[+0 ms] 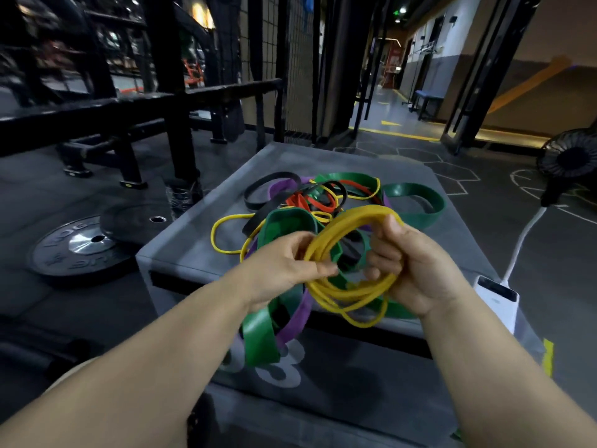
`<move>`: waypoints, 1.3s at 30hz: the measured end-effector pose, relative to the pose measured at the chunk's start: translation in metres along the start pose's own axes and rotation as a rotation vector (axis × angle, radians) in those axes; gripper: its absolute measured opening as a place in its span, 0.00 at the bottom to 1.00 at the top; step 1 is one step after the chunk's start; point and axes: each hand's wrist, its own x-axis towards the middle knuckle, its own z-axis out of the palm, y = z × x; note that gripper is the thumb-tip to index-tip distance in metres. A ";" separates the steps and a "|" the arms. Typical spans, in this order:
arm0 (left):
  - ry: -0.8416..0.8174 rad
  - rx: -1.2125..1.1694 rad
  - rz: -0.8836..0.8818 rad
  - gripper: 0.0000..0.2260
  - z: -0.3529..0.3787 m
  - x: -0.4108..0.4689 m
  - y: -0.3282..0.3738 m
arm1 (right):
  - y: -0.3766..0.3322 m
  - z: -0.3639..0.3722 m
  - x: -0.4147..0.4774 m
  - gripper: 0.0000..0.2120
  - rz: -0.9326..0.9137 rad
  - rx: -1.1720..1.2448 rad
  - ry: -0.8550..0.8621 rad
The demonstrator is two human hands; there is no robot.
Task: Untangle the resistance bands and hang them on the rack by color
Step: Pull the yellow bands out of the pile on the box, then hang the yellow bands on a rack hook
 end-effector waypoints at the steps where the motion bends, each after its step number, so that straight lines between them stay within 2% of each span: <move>1: -0.031 0.054 -0.025 0.17 -0.008 -0.007 0.005 | -0.001 0.006 0.003 0.30 0.006 -0.044 -0.024; 4: -0.072 0.077 -0.055 0.31 -0.036 -0.031 0.021 | -0.003 0.033 0.014 0.24 0.008 -0.199 -0.137; 7: 0.030 0.055 -0.001 0.41 -0.061 -0.055 0.039 | -0.003 0.068 0.024 0.15 0.013 -0.307 -0.225; 9: 0.054 0.083 0.034 0.37 -0.071 -0.075 0.050 | -0.003 0.095 0.031 0.15 0.037 -0.342 -0.292; 11: 0.111 0.127 0.067 0.26 -0.078 -0.096 0.057 | -0.002 0.120 0.038 0.15 0.039 -0.391 -0.362; 14: 0.306 0.168 0.143 0.07 -0.096 -0.135 0.064 | 0.001 0.161 0.049 0.11 0.028 -0.438 -0.433; 18: 0.531 0.110 0.228 0.01 -0.117 -0.194 0.084 | 0.008 0.224 0.060 0.12 -0.022 -0.474 -0.528; 21: 0.735 0.118 0.298 0.06 -0.126 -0.234 0.101 | 0.014 0.277 0.065 0.13 -0.050 -0.437 -0.646; 23: 0.870 0.152 0.345 0.04 -0.133 -0.260 0.108 | 0.019 0.314 0.064 0.15 -0.044 -0.415 -0.715; 27: 1.088 0.228 0.433 0.08 -0.144 -0.307 0.123 | 0.029 0.379 0.055 0.17 -0.081 -0.406 -0.765; 29: 1.213 0.262 0.487 0.10 -0.146 -0.328 0.130 | 0.034 0.408 0.047 0.14 -0.108 -0.397 -0.780; 32: 1.391 0.387 0.520 0.09 -0.150 -0.353 0.140 | 0.035 0.443 0.035 0.14 -0.134 -0.365 -0.822; 36: 1.470 0.496 0.569 0.12 -0.150 -0.375 0.147 | 0.030 0.477 0.023 0.15 -0.186 -0.354 -0.909; 39: 1.509 0.513 0.621 0.09 -0.152 -0.385 0.154 | 0.025 0.495 0.018 0.14 -0.242 -0.370 -0.916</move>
